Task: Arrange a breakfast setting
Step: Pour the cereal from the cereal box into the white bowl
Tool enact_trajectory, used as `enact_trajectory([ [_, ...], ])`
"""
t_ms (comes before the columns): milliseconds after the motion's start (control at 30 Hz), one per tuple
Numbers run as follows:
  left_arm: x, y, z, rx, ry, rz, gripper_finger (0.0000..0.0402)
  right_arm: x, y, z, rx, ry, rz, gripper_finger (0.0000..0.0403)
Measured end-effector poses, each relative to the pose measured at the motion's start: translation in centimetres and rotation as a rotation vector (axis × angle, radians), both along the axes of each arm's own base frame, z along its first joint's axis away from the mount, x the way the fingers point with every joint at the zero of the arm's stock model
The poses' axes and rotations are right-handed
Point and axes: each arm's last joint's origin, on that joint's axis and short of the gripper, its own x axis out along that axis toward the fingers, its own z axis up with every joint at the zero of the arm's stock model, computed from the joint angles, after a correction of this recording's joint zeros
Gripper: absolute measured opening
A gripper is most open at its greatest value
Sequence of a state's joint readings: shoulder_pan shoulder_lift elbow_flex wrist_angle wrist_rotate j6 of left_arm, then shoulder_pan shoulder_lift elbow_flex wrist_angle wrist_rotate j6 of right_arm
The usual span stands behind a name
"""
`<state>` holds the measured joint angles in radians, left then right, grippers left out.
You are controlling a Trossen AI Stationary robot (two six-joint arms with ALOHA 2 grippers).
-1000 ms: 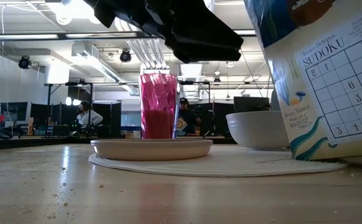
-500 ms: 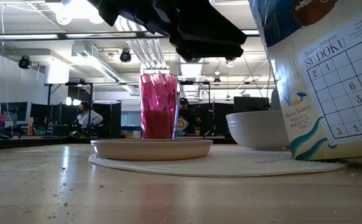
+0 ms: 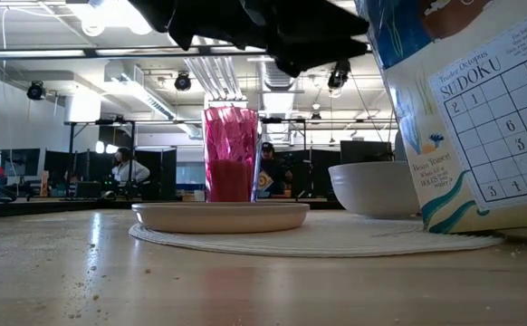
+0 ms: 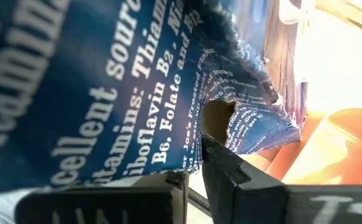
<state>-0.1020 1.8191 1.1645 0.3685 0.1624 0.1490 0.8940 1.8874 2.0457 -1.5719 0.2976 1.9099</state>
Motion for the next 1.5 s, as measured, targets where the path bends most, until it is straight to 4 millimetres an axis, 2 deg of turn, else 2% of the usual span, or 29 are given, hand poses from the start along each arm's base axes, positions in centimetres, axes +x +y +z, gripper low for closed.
enact_trajectory([
  [300, 0.4, -0.1, 1.3, -0.038, -0.074, -0.046, 0.0230, 0.0, 0.0, 0.0, -0.009, 0.007, 0.041, 0.0024],
  [433, 0.5, -0.4, 1.9, -0.082, -0.076, -0.083, 0.0210, 0.0, 0.1, 0.0, -0.009, 0.007, 0.046, 0.0024],
  [600, 0.7, -0.6, 2.3, -0.101, -0.047, -0.086, 0.0151, 0.0, 0.1, 0.1, -0.002, 0.006, 0.052, 0.0024],
  [833, 0.6, -0.9, 2.2, -0.162, -0.011, -0.123, 0.0030, -0.1, 0.2, 0.2, 0.009, 0.020, 0.068, 0.0024],
  [900, 0.5, -1.1, 2.2, -0.197, 0.005, -0.163, 0.0008, -0.2, 0.2, 0.2, 0.012, 0.020, 0.075, 0.0024],
  [1100, 0.2, -1.7, 2.4, -0.257, 0.040, -0.237, 0.0002, -0.6, 0.4, 0.4, 0.017, 0.025, 0.099, 0.0024],
  [1267, -0.8, -3.6, 3.6, -0.284, 0.035, -0.385, 0.0000, -0.6, -0.2, 0.8, 0.007, 0.019, 0.083, 0.0024],
  [1500, -2.4, -5.0, 5.6, -0.212, -0.002, -0.403, 0.0000, -0.8, -0.4, 1.3, 0.003, -0.006, 0.109, 0.0024],
])
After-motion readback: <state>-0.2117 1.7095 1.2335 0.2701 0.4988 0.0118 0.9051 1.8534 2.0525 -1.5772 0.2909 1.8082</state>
